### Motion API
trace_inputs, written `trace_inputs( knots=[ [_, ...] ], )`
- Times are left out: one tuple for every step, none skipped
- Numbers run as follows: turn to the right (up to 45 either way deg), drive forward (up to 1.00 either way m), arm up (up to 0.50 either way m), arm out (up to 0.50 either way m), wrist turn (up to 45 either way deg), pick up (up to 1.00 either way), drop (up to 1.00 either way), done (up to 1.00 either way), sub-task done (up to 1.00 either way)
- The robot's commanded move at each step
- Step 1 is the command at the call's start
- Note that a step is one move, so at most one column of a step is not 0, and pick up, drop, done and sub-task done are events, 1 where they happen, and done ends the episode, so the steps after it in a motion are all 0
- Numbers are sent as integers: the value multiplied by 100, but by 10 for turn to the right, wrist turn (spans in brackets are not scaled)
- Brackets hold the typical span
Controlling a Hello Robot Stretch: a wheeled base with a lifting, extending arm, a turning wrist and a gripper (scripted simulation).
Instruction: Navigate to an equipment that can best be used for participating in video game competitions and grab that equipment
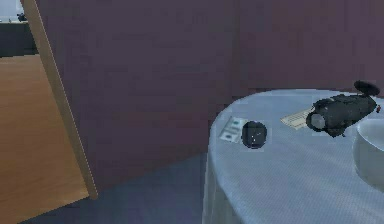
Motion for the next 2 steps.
trace_inputs(
  knots=[
    [0, 0, 0, 34, 0, 0, 0, 0, 0],
    [-270, 0, 0, 0, 0, 0, 0, 0, 0]
  ],
)
